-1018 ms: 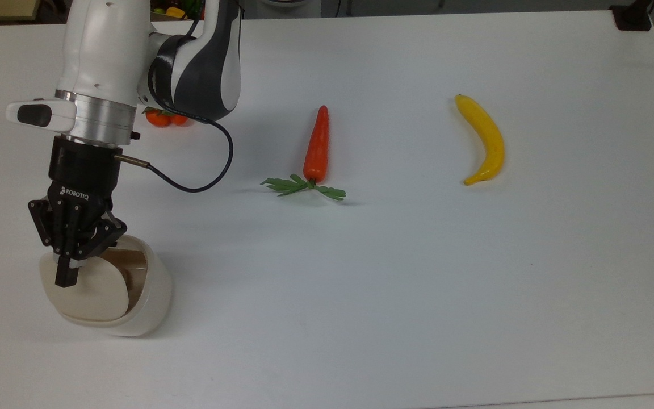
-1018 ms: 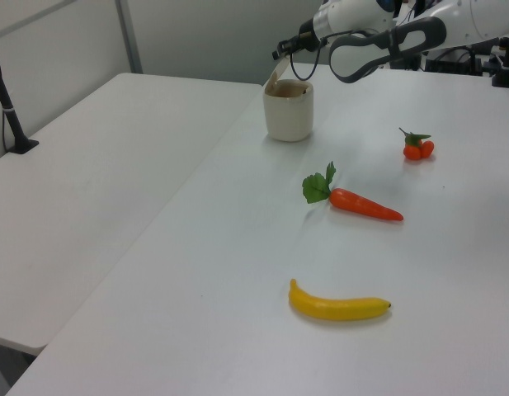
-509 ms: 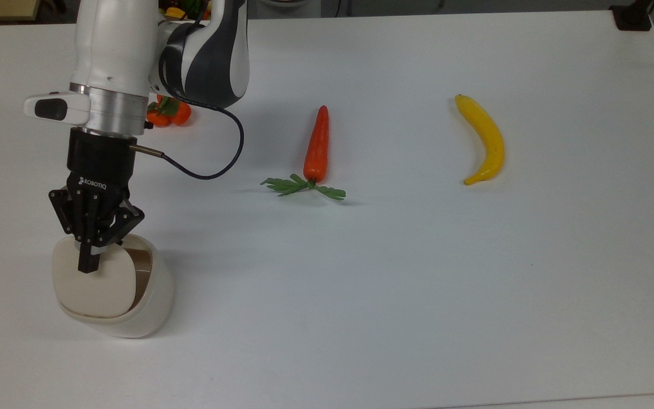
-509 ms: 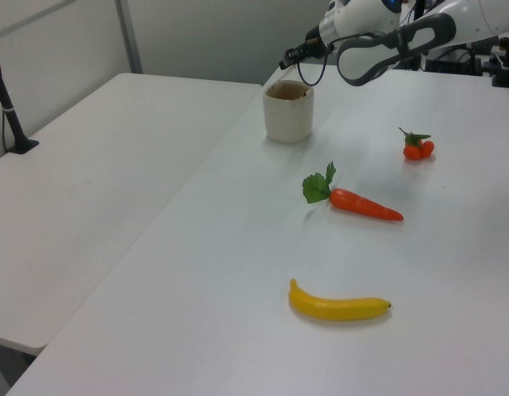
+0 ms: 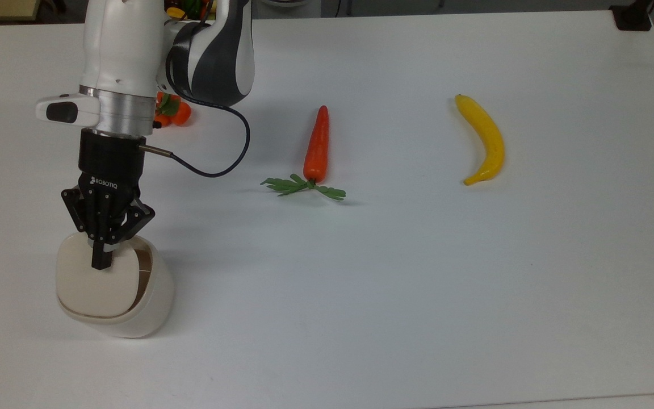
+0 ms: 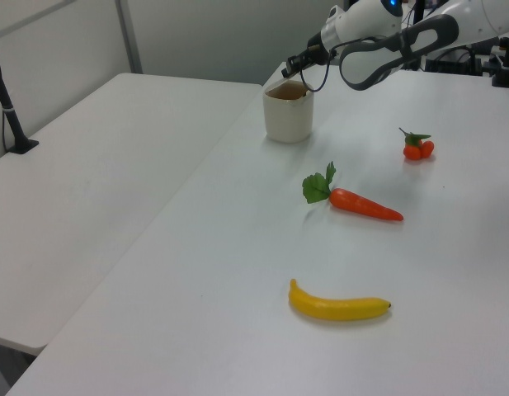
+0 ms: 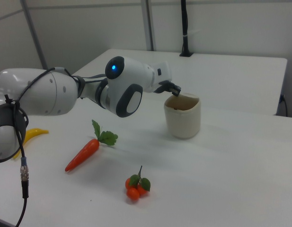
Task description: Close garbage bin
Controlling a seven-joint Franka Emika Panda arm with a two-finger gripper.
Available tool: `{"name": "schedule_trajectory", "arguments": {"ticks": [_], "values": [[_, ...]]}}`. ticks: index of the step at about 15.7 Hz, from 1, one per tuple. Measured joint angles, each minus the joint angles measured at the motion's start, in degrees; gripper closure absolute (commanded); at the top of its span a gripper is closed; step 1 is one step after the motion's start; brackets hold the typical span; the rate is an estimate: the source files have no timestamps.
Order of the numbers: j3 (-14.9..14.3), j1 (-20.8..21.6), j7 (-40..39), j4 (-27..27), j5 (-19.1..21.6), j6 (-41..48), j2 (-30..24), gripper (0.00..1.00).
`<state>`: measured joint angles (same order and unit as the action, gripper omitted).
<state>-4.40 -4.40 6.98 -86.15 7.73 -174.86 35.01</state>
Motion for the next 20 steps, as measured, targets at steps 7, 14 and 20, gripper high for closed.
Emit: {"name": "schedule_trajectory", "arguments": {"ticks": [7,14,20], "values": [[0.0,-0.33,-2.29,-1.48,-0.01,5.39,-0.75,1.0],[0.06,-0.39,-4.51,-2.87,-0.01,5.85,-1.27,1.0],[0.08,-0.39,-4.73,-3.04,-0.38,5.84,-1.33,1.0]]}}
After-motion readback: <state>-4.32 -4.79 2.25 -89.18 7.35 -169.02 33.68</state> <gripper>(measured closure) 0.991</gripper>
